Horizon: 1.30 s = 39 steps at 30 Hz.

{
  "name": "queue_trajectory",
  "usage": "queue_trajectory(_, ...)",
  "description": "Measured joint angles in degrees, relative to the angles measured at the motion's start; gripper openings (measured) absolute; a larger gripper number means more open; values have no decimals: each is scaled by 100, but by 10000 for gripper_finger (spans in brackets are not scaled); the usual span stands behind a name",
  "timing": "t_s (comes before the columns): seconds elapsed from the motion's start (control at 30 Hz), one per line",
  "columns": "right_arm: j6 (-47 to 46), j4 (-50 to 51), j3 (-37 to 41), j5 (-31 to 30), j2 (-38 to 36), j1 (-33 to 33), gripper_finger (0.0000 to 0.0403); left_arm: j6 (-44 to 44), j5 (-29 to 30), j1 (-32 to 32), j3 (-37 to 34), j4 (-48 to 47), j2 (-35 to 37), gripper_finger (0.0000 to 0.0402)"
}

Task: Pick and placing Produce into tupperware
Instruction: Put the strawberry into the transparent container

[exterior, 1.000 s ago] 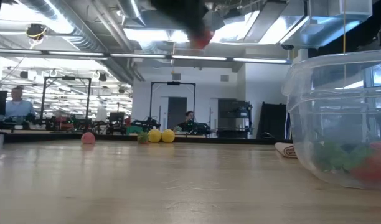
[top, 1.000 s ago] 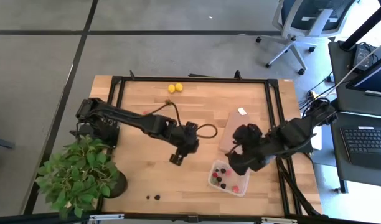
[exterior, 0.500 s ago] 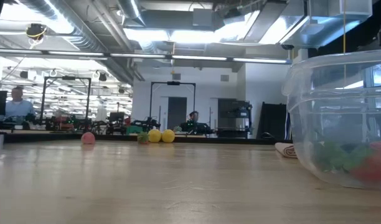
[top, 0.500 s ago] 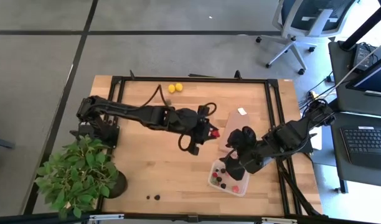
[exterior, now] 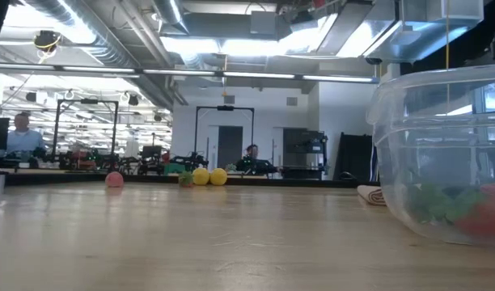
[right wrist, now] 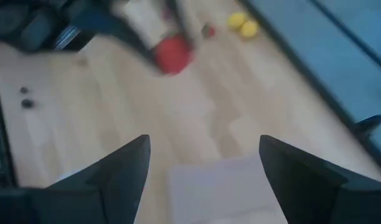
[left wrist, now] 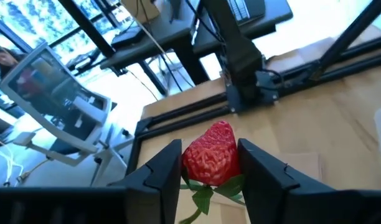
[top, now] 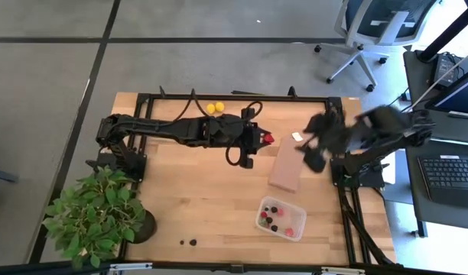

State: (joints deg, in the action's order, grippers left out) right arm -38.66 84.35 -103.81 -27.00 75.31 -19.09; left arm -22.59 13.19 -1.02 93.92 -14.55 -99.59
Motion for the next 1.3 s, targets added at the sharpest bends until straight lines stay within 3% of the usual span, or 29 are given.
queue_trajectory(0.2,672,-70,-2,-8,-515,679,301,287,-306,-50,1,101,-38,129)
queue_trajectory(0.47,939,-92,-2,-107,-549,1238,301,1274,-2571,-406,10,765,-801,130)
queue_trajectory(0.77,801,-93,-2,-94,-336,1261,301,1989,-4029,-478,-1,888,-1399,136)
queue_trajectory(0.93,433,-95,-2,13,-206,1261,301,1924,-4059,-655,6,870,-1557,131)
queue_trajectory(1.17,128,-91,-2,134,-9,1257,301,1904,-3101,-937,-1,781,-1890,130)
queue_trajectory(1.3,-17,-93,-2,142,123,1257,301,2079,-2894,-1052,1,759,-2226,138)
